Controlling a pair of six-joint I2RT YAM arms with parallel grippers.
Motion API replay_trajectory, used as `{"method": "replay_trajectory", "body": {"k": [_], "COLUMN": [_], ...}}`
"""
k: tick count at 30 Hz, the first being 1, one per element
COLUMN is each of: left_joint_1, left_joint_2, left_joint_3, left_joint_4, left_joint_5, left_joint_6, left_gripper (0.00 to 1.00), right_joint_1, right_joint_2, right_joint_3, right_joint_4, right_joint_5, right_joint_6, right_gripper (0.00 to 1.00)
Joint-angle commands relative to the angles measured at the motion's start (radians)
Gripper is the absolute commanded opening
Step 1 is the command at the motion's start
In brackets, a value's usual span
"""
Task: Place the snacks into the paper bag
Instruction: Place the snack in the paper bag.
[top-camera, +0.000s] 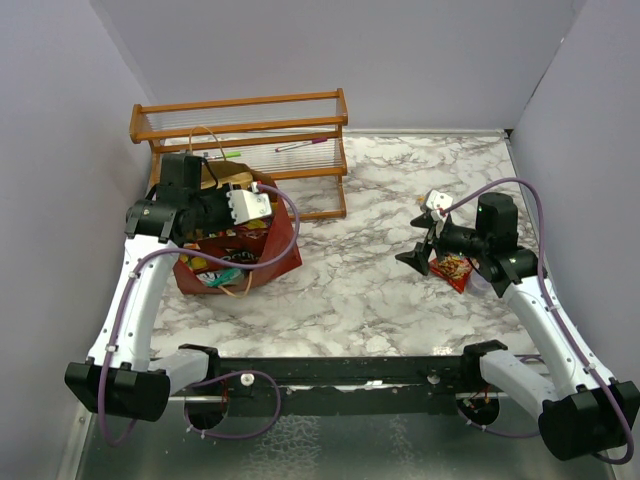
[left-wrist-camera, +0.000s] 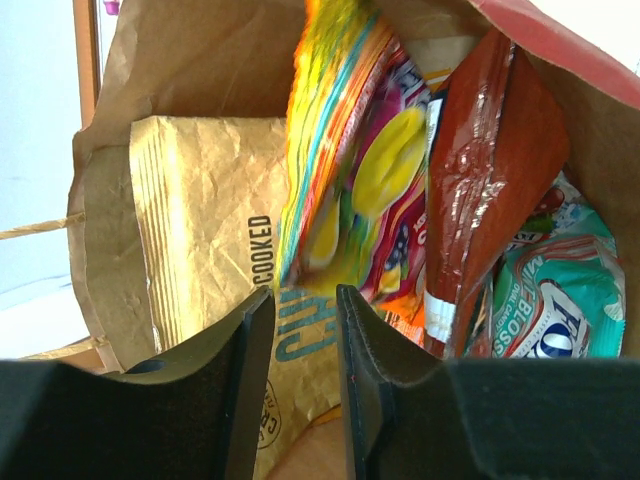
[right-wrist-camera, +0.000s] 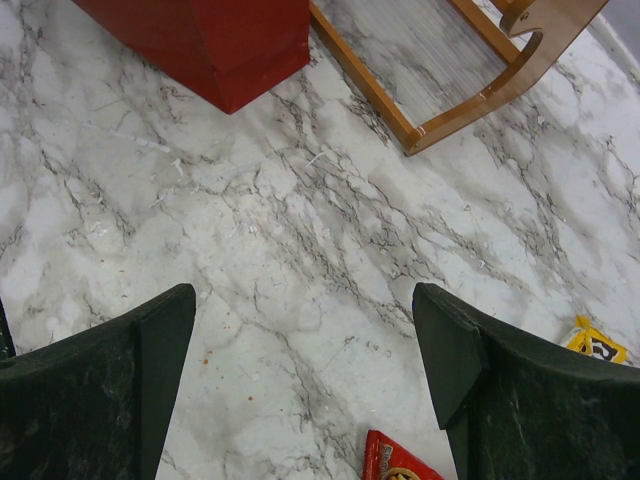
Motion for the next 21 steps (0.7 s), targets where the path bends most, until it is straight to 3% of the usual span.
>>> {"method": "replay_trajectory", "body": {"k": [1, 11, 21], "left_joint_1": [0.005, 0.005, 0.004], "left_joint_2": [0.014, 0.033, 0.021], "left_joint_3": [0.048, 0.057, 0.067], "left_joint_4": [-0.047, -0.06, 0.077], "left_joint_5": [-0.057, 0.0, 0.027], "left_joint_6": [-0.003, -0.027, -0.21], "left_gripper": [0.35, 0.41, 0.6], "right_joint_1": [-0.005, -0.004, -0.005], "right_joint_2": [0.001, 0.004, 0.011], "right_joint_3": [-0.012, -0.014, -0.011], "right_joint_4": [0.014, 0.014, 0.014], "right_joint_5": [0.022, 0.024, 0.055], "right_joint_6": [-0.011, -0.012, -0.012], "right_gripper": [0.9, 0.9, 0.9]}}
